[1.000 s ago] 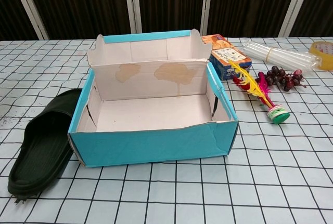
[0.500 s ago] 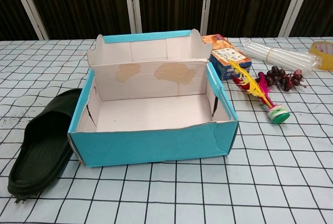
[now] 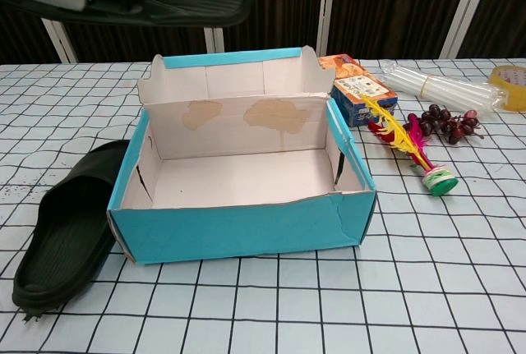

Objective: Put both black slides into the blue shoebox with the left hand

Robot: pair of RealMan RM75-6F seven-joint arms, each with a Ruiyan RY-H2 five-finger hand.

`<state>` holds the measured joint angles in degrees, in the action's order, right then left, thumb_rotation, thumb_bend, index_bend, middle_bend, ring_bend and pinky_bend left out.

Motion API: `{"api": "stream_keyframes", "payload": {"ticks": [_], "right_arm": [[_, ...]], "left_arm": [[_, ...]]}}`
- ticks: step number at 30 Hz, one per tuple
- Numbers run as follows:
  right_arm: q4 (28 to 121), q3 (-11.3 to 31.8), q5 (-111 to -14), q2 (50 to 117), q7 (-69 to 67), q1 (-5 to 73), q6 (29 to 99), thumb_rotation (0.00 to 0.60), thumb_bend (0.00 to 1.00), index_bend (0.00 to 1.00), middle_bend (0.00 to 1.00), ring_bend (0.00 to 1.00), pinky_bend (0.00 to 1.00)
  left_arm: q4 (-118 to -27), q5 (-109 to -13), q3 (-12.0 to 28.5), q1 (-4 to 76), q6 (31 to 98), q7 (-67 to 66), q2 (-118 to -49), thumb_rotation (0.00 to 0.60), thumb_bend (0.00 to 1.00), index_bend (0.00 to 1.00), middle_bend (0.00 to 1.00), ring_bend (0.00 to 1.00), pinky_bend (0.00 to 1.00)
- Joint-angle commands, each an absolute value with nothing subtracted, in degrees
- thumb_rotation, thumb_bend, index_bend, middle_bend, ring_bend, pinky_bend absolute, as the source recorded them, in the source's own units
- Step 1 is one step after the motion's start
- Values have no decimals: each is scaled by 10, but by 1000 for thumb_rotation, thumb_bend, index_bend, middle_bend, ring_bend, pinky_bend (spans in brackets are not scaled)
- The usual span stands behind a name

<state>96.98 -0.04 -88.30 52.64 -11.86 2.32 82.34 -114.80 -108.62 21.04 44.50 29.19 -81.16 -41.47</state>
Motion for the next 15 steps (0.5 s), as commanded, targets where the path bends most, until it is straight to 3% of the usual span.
{"api": "stream_keyframes", "payload": {"ticks": [1,15], "right_arm": [[967,0,-884,525,-127,23,826,600,308,148,112,181,141],[945,3,-882,519,-182,14,841,600,309,148,113,181,141]], "left_arm": [[-1154,-1043,228,486,228,-879,-484,600,513,423,609,138,119],[-1097,-996,223,524,172,-977,-623,600,519,425,623,139,119]]}}
